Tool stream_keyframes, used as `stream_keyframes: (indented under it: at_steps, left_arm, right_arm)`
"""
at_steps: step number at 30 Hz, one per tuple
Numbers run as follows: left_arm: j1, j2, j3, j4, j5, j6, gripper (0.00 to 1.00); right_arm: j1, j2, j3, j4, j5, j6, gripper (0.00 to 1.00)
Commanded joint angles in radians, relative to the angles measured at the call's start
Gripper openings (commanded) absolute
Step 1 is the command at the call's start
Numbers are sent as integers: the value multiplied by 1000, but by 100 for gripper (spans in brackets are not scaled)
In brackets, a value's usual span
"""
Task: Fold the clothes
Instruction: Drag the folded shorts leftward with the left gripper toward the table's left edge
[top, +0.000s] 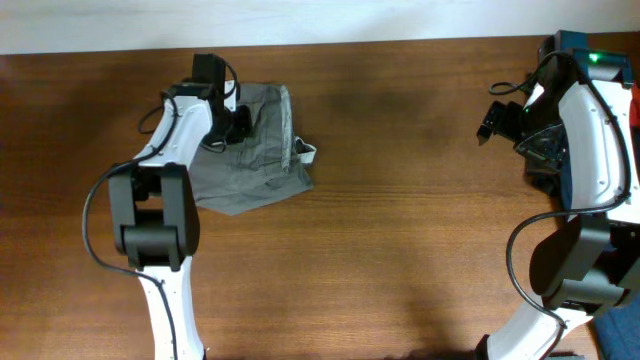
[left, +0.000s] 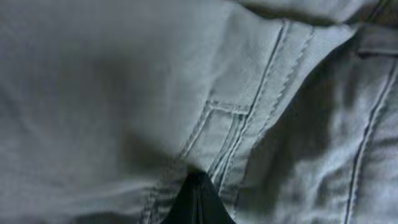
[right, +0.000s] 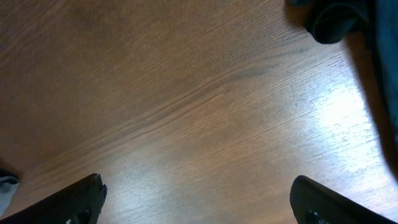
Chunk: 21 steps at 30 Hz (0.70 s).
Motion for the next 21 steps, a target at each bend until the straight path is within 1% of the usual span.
stream_keyframes:
  at_steps: [1,6,8,9,11,14,15,17,21]
  left_arm:
    - [16,73,-4,36,-29,20,0]
    - [37,109,-4,65,-33,19,0]
    - [56,113,-4,78,-67,-16,0]
    - [69,113,-4,79,-105,-58,0]
    - [91,114,-4,82,-134,-88,0]
    - [129,117,-4,94,-139,-111,0]
    - [155,122,-4,96,-179,-162,0]
    - [196,136,-4,96,-211,-229,0]
    - [287,168,-4,88,-210,-354,0]
  right_arm:
    - [-1,-3,0,-1,5,-9,99]
    - [-1,-3,0,0,5,-9,99]
    - [-1,-3,0,0,5,-9,99]
    - [-1,-3,0,0,5,-9,99]
    - [-1,-3,0,-1,5,-9,99]
    - [-1,-3,0,-1,5,-9,99]
    - [-1,-3,0,-2,5,-9,99]
    - [-1,-3,0,-5,5,-9,99]
    - [-1,-3,0,-16,5,-23,99]
